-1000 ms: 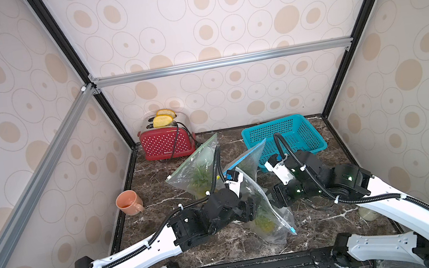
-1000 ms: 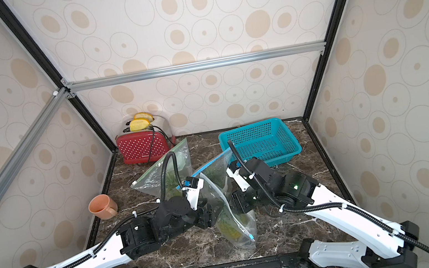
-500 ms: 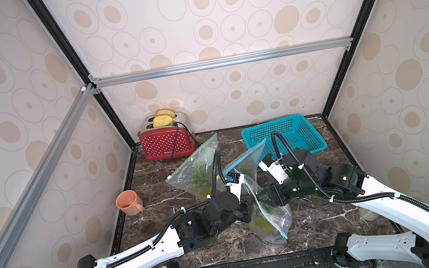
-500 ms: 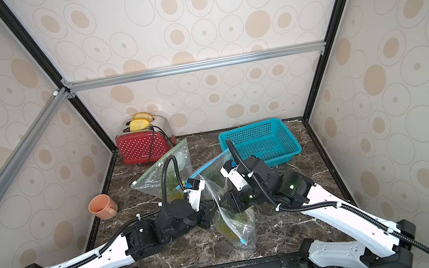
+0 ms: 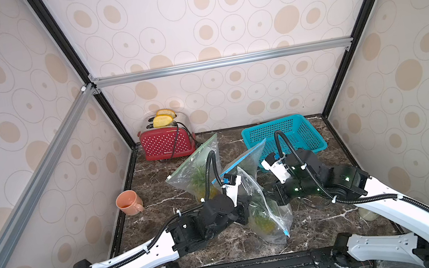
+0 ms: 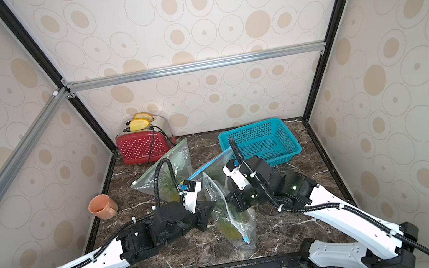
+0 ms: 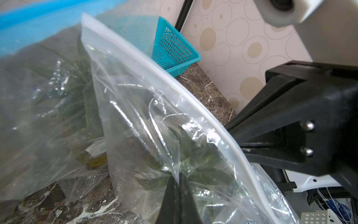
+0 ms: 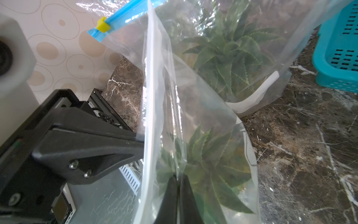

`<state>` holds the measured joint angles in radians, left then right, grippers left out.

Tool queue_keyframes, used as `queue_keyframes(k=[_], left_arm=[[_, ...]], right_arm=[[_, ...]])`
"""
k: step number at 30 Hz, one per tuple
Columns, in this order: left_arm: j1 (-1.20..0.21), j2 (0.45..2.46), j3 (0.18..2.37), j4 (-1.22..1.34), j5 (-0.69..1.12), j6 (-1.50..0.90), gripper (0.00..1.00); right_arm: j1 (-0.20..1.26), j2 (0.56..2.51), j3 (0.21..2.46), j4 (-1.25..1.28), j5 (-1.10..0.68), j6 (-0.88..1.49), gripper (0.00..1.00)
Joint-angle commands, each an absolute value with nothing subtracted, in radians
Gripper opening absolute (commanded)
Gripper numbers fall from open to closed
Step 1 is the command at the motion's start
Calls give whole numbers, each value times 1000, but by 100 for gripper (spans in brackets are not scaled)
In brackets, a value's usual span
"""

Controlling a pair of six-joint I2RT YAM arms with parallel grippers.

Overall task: Open the zip-top bag and take out the pineapple
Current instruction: Open the zipper of the food storage bag at the center of the board.

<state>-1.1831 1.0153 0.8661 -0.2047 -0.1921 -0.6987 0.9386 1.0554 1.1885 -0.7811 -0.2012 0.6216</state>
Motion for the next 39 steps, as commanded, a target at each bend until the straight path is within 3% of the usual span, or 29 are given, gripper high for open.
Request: queue_keyframes(k=[1,5,24,35,39], left_arm=[[-1193,988,870,-189,-212,-696,2],[-1193,967,867,-214,-226,-700,2],[-1193,810,788,-352,-318,-758,2],[-1193,754,734,-309,-311,-774,3],[-1193,809,740,-209,-253,-759,4]], right_arm=[[932,1029,1233,-806,-171,603,5],[920,1024,1238,-837,-135,594,0],[843,986,1227,-853,-134,584,0],[810,1015,1231,-841,-197,560,0],[810,1052,1307,-877,-260,528,13]])
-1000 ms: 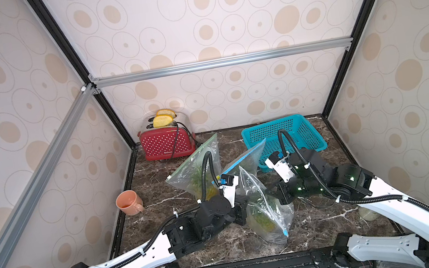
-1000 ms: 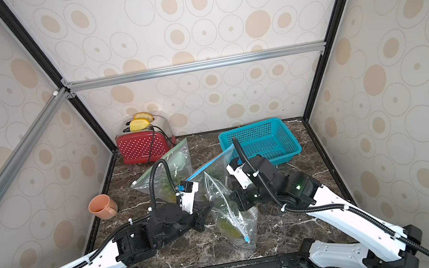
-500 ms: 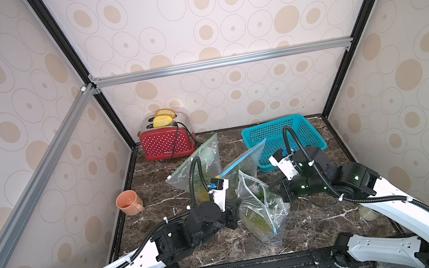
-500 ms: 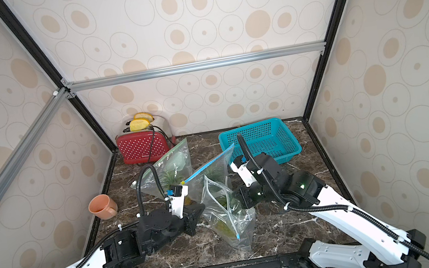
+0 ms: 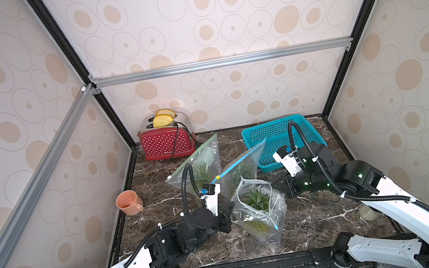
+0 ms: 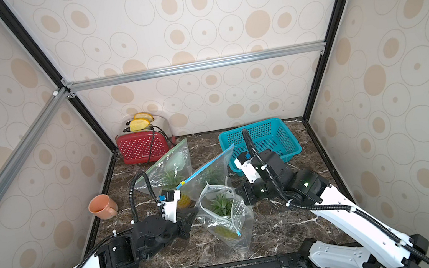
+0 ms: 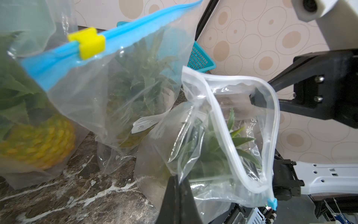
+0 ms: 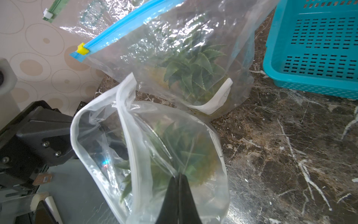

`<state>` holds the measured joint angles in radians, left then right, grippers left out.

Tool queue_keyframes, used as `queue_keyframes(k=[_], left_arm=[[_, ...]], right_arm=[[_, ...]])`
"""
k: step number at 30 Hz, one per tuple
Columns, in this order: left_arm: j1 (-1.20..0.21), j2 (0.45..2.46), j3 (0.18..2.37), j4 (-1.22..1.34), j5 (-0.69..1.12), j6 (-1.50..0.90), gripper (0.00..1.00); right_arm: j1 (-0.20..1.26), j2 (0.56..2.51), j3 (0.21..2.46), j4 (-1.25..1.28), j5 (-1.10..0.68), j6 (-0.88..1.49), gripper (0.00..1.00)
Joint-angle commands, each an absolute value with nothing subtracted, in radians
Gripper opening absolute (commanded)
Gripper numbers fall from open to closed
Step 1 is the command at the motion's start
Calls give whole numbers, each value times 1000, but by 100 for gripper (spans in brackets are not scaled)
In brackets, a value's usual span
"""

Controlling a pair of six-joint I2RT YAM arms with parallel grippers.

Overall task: Open the zip-top bag and take out the pineapple
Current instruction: Open the zipper of the food storage bag at the center of the board.

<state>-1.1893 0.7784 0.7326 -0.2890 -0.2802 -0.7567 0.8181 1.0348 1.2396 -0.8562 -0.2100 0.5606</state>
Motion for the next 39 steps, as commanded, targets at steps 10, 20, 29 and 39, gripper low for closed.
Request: queue_keyframes(k=[10,20,29,39], left_arm=[[-1193,850,755,-151,-222,-730,4],[-1193,741,679,-167,-252,-735,4],[-1193,728,664,-160,-250,-730,4],[-1193,723,650,-133,-256,-736,4]], right_arm=[[1024,1222,1689,-1192,-57,510,25],[1134,1370,1696,-1148,-114,597,23],[1133,1379,1640,-1120,-122,627,23],[1146,1398,1673,-1102,-153,620,23]])
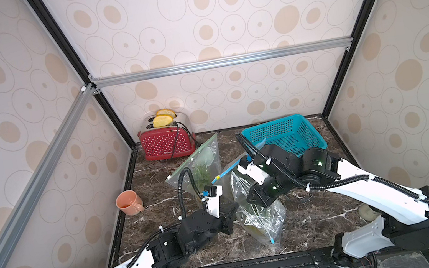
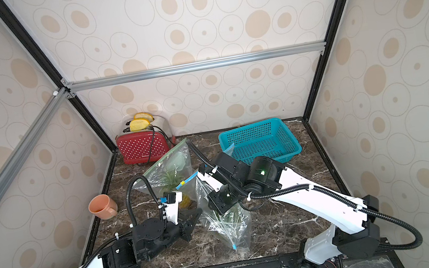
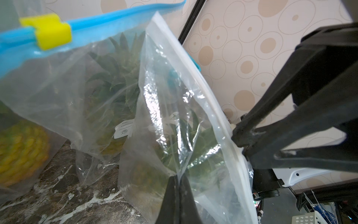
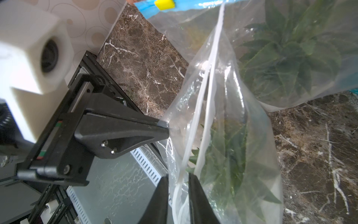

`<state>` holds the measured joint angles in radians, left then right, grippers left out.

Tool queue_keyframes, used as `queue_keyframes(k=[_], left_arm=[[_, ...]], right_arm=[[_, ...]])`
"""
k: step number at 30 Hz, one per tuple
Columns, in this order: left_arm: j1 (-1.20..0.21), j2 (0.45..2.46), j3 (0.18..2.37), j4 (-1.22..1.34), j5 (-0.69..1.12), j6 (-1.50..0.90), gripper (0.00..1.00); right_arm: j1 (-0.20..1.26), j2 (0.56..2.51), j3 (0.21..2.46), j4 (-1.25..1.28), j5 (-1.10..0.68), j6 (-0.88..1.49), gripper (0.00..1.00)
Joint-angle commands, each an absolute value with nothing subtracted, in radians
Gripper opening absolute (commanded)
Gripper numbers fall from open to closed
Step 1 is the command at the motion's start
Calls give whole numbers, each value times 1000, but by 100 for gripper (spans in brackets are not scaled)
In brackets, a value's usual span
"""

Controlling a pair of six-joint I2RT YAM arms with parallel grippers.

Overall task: Open the zip-top bag and take out the pineapple
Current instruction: Open the zipper of the food storage bag at the center of the board.

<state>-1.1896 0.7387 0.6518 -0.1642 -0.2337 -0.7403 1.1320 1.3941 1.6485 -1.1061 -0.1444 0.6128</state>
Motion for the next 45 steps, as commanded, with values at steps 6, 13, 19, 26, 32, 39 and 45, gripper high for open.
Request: queue_keyframes(k=[6,13,19,26,32,39,45], left_arm=[[-1193,715,649,-135,-258,-732,4],[-1193,710,645,-131,-258,-734,4],[-1193,697,640,-133,-260,-733,4],[-1193,689,638,-133,-259,-730,4],[-1193,690,637,-133,-258,-729,4],[-1193,685,633,-125,-261,-730,4],[-1193,697,622,-70,-252,-728,4]], right_arm=[[1146,1399,1652,-1082,-171,635,23],[1147,1402,1633,-1082,-167,645,24],[1145,1389,1622,-1125,-102,660,24],[1146,1380,1603,-1170,-40,676,24],[1146,1406,1631,-1234,19,669,24],[1146,1445,1680,-1246,-2,646,24],[1151,1503,1748,-1260,-50,629,25]])
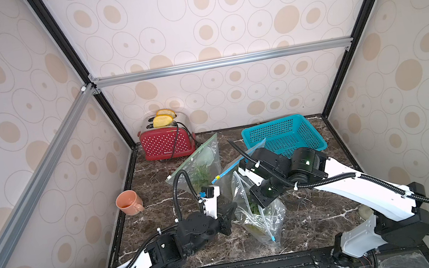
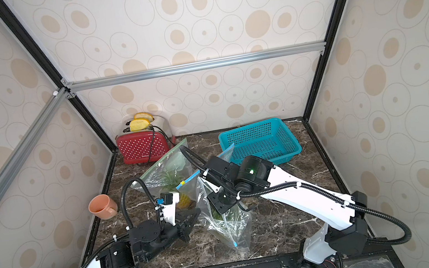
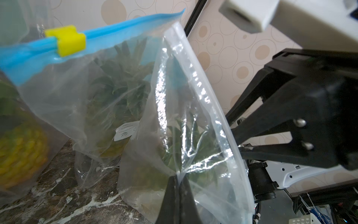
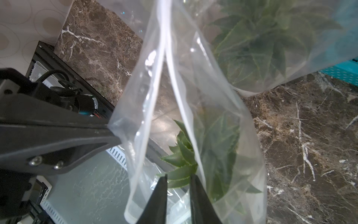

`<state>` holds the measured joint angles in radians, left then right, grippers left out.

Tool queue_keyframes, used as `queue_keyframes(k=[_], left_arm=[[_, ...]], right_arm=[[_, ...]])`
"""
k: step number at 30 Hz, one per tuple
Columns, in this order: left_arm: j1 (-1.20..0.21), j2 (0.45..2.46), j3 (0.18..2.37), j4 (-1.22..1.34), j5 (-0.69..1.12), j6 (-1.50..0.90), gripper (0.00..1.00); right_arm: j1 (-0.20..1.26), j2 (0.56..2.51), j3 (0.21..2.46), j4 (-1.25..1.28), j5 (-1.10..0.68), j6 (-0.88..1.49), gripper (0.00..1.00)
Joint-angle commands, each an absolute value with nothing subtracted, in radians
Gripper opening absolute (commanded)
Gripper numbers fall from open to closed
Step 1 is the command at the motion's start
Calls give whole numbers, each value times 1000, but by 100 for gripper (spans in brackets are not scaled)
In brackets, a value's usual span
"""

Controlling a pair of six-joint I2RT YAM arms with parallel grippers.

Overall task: Open the zip-top bag and take out the pineapple
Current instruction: Open the zipper of the food storage bag at the center of the board.

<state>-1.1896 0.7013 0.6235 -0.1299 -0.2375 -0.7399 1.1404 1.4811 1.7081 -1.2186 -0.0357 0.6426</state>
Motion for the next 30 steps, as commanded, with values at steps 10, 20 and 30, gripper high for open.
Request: queue_keyframes(k=[10,20,30], left_arm=[[-1192,676,591,14,-249,-724,4],[-1193,620,565,-2,-263,-721,4],[-1192,646,540,105,-217,-720,10]], right_arm=[[1176,1559,1772,-1270,-39,643,13],[1205,1613,1948,-1521,163,675,16],[1223,1674,2075,-1622,171,666,21]])
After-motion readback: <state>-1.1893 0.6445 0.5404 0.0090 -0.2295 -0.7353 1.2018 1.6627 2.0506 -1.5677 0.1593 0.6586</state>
